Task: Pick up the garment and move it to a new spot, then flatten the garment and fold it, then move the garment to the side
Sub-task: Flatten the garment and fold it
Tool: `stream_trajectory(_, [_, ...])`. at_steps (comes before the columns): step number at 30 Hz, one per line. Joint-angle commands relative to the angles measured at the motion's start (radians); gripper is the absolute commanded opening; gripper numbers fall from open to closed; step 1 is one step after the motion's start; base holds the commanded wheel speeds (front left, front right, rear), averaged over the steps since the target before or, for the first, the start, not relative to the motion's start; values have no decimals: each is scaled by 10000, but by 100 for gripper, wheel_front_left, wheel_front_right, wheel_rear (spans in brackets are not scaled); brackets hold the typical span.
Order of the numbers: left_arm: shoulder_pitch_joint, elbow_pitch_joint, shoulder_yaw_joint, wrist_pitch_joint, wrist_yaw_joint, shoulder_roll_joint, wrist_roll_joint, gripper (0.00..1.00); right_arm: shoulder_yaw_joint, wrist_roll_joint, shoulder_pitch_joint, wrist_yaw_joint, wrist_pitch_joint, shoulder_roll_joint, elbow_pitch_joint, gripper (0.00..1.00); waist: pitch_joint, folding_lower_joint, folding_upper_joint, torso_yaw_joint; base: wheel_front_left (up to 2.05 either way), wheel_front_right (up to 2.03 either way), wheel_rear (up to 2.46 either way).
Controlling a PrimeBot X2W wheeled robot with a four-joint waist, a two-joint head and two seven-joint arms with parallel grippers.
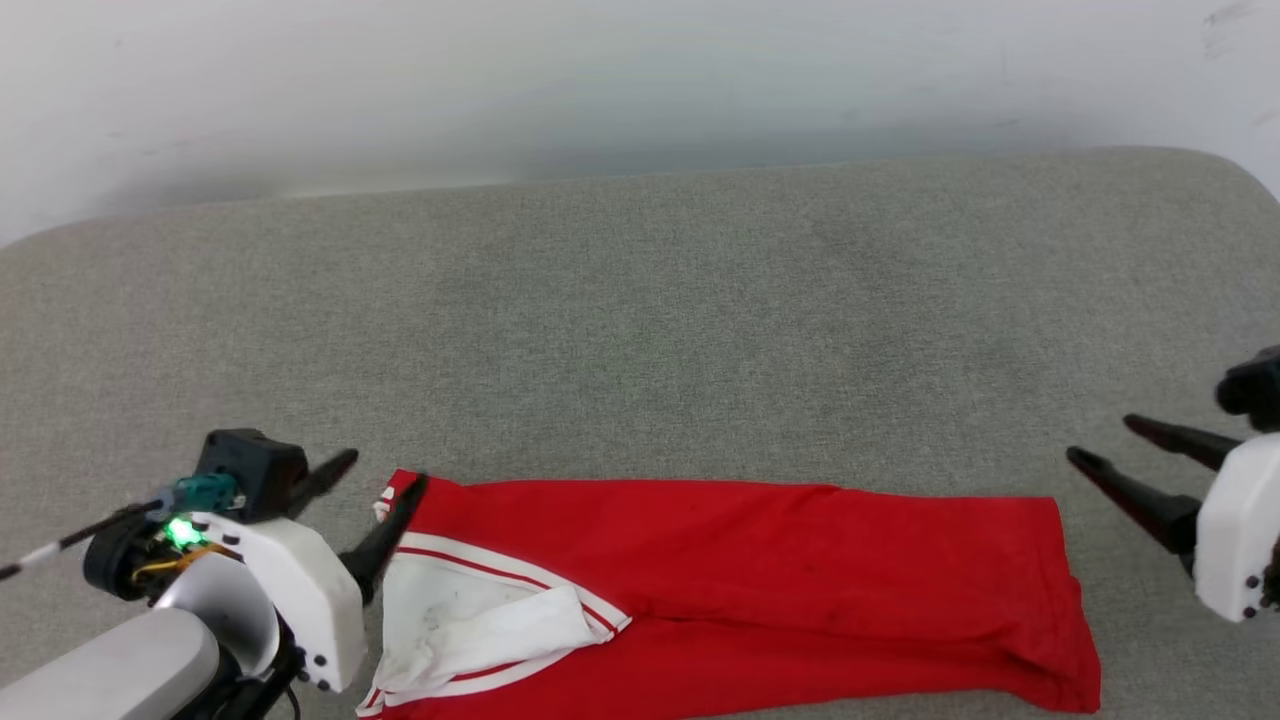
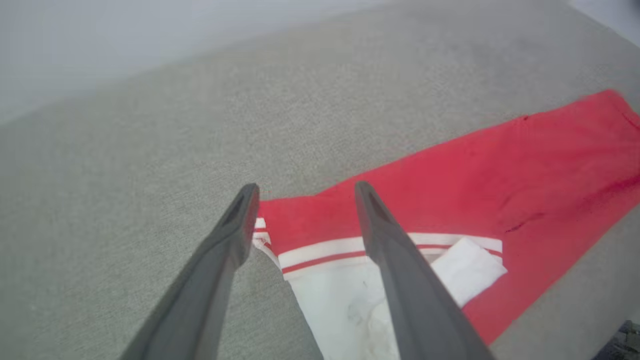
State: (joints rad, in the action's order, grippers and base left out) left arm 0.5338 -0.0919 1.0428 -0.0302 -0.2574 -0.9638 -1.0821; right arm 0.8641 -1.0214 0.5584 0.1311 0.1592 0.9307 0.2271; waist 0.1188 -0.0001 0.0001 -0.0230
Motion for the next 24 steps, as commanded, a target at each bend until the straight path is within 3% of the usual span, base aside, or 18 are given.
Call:
stream_trajectory(1, [-102, 49, -142, -272, -161, 17, 130, 100, -160, -48, -258, -7, -119, 69, 60, 100, 21, 1, -1, -1, 0, 0, 0])
stream_trajectory(6, [-603, 325, -824, -2018, -1243, 471, 513, 100, -1307, -205, -1166, -6, -594, -313, 628, 100, 167, 1, -1, 14, 0, 0, 0])
stream_trajectory(10, [-1151, 515, -1515, -2342, -1997, 1004, 1154, 100, -1960, -635, -1945, -6, -563, -749, 955, 100, 281, 1, -1, 84, 0, 0, 0])
stream_trajectory(15, [-2286, 194, -3326, -2355, -2712, 1999, 2749, 100, -2421, -1302, -2817, -6, -179, -1297, 1141, 100, 412, 1, -1, 209, 0, 0, 0])
stream_trajectory(19, [-3322, -87, -4666, -2358, -2863, 2856, 3981, 100, -2541, -1759, -3250, -6, 235, -1650, 1186, 100, 545, 1, -1, 320, 0, 0, 0])
stream_trajectory(24, [-4451, -394, -6131, -2360, -2525, 4067, 5393, 100, -2251, -1952, -3519, -6, 745, -2177, 1237, 100, 701, 1, -1, 463, 0, 0, 0])
